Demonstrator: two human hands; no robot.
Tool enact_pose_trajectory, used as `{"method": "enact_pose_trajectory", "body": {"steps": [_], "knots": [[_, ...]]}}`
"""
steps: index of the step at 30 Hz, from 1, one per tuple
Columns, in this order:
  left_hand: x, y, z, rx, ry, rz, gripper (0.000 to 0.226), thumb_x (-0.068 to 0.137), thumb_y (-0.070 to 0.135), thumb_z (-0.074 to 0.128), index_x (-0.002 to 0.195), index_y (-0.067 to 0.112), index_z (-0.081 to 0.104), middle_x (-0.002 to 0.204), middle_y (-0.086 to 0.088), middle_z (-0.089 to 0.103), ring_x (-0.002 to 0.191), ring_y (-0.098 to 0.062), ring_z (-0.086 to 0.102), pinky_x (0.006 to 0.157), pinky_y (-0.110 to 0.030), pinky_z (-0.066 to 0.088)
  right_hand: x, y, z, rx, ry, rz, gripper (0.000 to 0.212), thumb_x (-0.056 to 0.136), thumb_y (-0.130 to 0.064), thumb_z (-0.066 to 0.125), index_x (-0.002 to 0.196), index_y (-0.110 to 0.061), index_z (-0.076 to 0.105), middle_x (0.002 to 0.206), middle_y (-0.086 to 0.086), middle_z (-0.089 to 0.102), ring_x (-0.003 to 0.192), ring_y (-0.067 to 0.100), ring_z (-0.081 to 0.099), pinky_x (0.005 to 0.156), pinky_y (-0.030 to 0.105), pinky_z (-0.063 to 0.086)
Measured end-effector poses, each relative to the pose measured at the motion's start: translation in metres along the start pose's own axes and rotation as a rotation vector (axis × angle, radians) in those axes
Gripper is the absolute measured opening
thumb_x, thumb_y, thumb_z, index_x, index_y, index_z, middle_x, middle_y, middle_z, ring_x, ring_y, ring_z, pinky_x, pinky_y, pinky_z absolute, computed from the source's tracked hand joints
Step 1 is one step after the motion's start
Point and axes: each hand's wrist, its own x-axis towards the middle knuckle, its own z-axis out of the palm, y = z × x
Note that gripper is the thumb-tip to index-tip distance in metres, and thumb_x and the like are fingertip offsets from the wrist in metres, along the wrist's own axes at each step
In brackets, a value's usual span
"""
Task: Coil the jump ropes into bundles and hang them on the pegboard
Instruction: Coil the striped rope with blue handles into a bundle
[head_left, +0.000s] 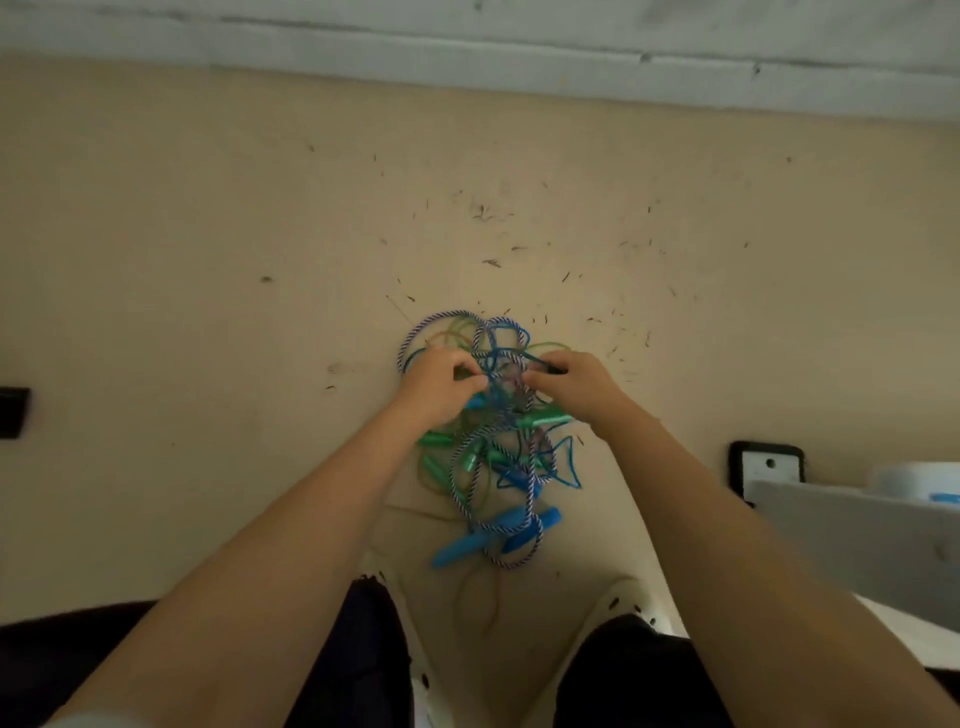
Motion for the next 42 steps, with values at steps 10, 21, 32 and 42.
{"method": "enact_pose_trajectory", "body": {"steps": [10,21,32,42], "knots": [[-0.196,0.145,-0.148,-0.433,0.220,0.312,0.011,0.087,0.007,0.074,0.095,0.005,0.067,0.062,-0.002,0.064,0.047,-0.002,0.057,0.054,-0.013,0.046,-0.203,-0.171,-0.080,0.047,0.223,-0.440,0.004,0.087,-0.019,0.073,0.090,-0.017,0.072,0.088,0.000,0.066,0.082,0.013,0.058,0.077,0.026,0.045],[-0.294,0.196,-0.158,-0.398,0.204,0.550,0.013,0.093,0.024,0.069,0.104,0.031,0.067,0.100,0.005,0.071,0.096,-0.009,0.063,0.087,-0.024,0.047,-0.321,-0.207,-0.091,0.335,0.126,-0.710,0.011,0.096,-0.014,0.060,0.090,-0.018,0.069,0.080,0.000,0.063,0.055,0.015,0.058,0.060,0.028,0.051],[-0.267,0.154,-0.151,-0.490,0.282,0.407,0.016,0.090,0.012,0.072,0.101,0.022,0.066,0.079,-0.004,0.064,0.055,-0.008,0.056,0.063,-0.029,0.049,-0.295,-0.181,-0.101,-0.089,0.148,-0.544,0.010,0.083,-0.018,0.077,0.089,-0.013,0.071,0.076,0.001,0.058,0.070,0.012,0.051,0.070,0.029,0.042],[-0.275,0.163,-0.116,-0.482,-0.227,0.490,0.029,0.089,0.033,0.070,0.113,0.017,0.069,0.097,0.000,0.077,0.098,-0.012,0.071,0.084,-0.018,0.052,-0.306,-0.199,-0.080,0.689,-0.261,-0.723,0.014,0.094,-0.020,0.051,0.091,-0.009,0.059,0.078,0.007,0.063,0.068,0.017,0.061,0.069,0.026,0.052]]}}
